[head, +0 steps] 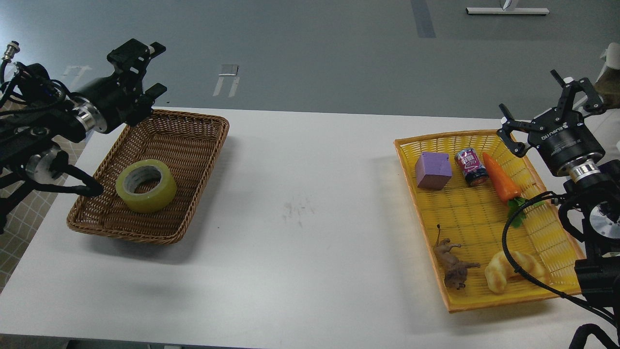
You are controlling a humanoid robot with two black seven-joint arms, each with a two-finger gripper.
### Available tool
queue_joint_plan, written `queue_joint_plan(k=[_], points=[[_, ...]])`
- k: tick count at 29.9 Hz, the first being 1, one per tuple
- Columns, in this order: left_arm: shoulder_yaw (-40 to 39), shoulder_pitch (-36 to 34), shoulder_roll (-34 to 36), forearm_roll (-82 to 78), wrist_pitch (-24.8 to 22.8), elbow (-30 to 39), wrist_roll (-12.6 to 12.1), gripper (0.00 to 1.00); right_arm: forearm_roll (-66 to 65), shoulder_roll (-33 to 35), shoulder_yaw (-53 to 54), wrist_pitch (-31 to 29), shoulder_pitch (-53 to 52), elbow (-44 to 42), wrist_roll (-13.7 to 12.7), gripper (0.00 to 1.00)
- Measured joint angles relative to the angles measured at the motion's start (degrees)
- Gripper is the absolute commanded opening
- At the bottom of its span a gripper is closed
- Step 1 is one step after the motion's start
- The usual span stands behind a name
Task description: Place and transfer tape with both arms
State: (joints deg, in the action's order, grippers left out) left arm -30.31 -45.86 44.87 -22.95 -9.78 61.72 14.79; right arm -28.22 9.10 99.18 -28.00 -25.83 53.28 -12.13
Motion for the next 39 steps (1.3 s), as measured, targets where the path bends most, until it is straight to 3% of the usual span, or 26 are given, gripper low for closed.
queue_joint_plan(k=[7,15,22,30,39], points=[[-5.54,2.22,-9.04,0.78,-4.36,-0.31,-0.06,0.98,-0.17,1.68,-1.67,0.00,-1.86,0.42,-0.38,1.00],[-13.18,2.30,-17.07,0.75,-5.16,-0.65,1.88,0.98,-0.18,3.40,-7.67,0.00,-8.27,0.62,-0.58,1.00],[-18.03,4.21,-21.87,0.86,-6.29,0.09,1.91,0.98,-0.07,0.64,-7.97,0.00,-13.34,-1.61,-0.55,1.00],[-24.15,8.13,-25.45,1.07,-14.23,0.24,1.28,0.98,5.87,-3.60,-7.67,0.00,-14.93,-3.47,-0.67,1.00],[-26.24,13.17,-31.00,1.07,-14.66,0.18,0.86,0.98,9.79,-8.75,-13.88,0.00,-11.94,-3.36,-0.83,1.00]])
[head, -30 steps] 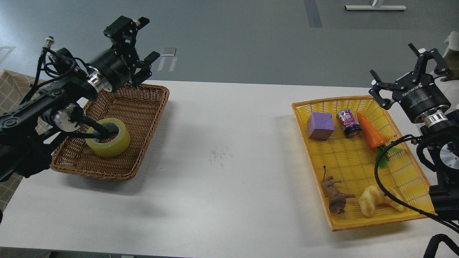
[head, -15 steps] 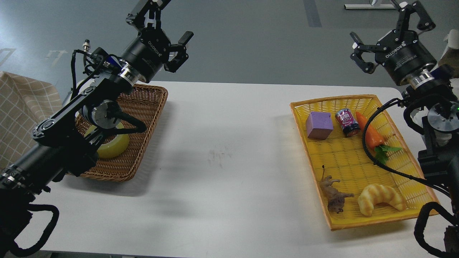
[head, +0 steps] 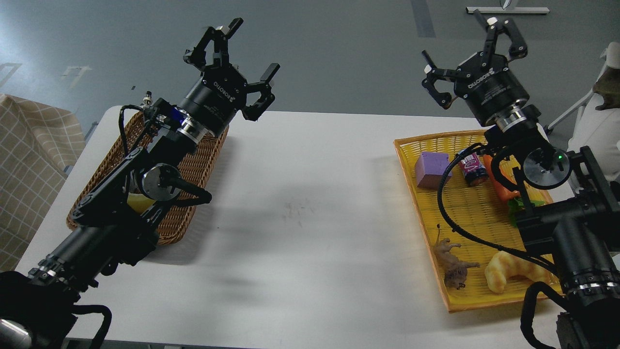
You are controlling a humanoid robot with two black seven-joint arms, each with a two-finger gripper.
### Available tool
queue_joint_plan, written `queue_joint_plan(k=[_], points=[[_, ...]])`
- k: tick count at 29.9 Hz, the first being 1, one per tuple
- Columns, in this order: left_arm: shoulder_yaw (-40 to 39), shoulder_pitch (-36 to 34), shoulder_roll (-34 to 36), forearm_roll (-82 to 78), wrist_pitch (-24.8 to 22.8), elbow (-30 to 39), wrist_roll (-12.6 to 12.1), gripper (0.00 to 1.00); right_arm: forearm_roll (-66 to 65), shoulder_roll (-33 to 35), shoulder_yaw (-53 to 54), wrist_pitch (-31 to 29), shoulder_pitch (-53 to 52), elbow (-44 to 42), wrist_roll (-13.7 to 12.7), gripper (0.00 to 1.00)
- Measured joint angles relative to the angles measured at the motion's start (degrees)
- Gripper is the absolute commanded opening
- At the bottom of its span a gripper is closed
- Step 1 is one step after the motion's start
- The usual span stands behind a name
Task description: Place and transfer tape with both arms
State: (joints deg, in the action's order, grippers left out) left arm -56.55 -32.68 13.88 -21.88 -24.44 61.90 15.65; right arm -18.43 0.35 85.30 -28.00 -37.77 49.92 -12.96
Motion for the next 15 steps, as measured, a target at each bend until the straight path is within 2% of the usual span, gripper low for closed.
queue_joint_plan(k=[6,15], points=[[0.14,0.67,-0.59,-0.09,0.49,-0.78,-1.84,0.98,-0.21,-0.34,-3.39,0.00,2.20,0.50,0.35,1.00],[-0.06,0.34,-0.44,-0.09,0.17,-1.60,-1.92,0.98,0.12,-0.35,-2.03,0.00,4.39,1.29,0.77,1.00]])
